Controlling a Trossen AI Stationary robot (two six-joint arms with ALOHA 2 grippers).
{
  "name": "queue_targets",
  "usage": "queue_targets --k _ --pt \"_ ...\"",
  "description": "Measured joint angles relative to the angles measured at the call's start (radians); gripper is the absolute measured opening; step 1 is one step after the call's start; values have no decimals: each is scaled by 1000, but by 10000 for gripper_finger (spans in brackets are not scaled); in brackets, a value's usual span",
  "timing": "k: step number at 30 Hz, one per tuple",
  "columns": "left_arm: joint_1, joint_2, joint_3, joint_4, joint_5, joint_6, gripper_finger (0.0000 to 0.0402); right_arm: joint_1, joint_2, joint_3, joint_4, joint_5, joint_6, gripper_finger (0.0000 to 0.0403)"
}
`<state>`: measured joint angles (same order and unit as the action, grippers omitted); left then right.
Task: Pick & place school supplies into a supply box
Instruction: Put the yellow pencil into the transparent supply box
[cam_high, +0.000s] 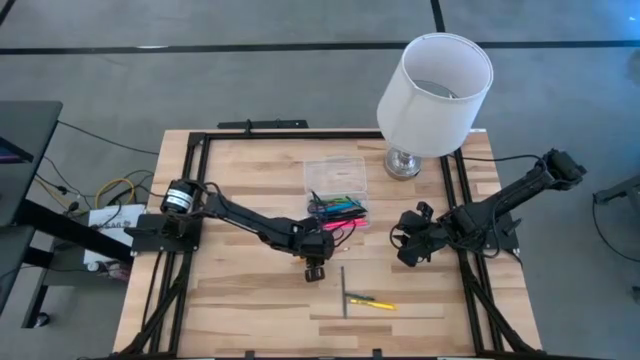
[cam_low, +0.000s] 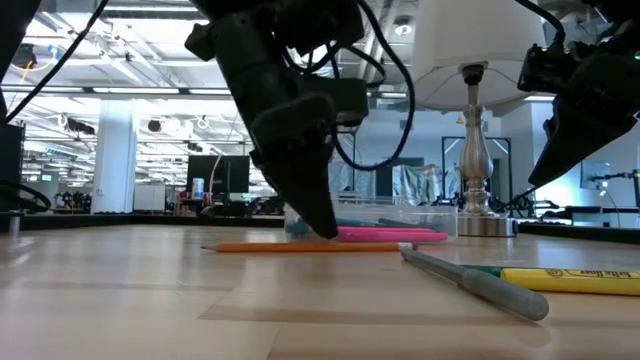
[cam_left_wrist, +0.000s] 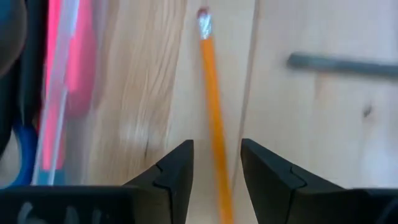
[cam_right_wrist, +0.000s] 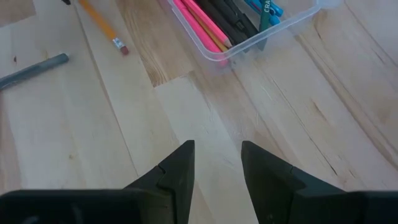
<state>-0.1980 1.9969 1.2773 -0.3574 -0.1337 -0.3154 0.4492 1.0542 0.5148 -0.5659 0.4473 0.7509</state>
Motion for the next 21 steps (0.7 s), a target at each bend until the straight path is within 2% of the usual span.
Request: queue_targets --k 6,11,16,21 --pt "-5 87 108 -91 21 10 130 0 0 0 8 0 -25 124" --pt "-7 191 270 -279 -3 -2 125 0 0 0 6 0 -25 124" --pt "-8 279 448 -479 -2 -3 88 0 0 0 4 0 -26 124" --pt "-6 339 550 -564 10 11 49 0 0 0 5 0 -26 124"
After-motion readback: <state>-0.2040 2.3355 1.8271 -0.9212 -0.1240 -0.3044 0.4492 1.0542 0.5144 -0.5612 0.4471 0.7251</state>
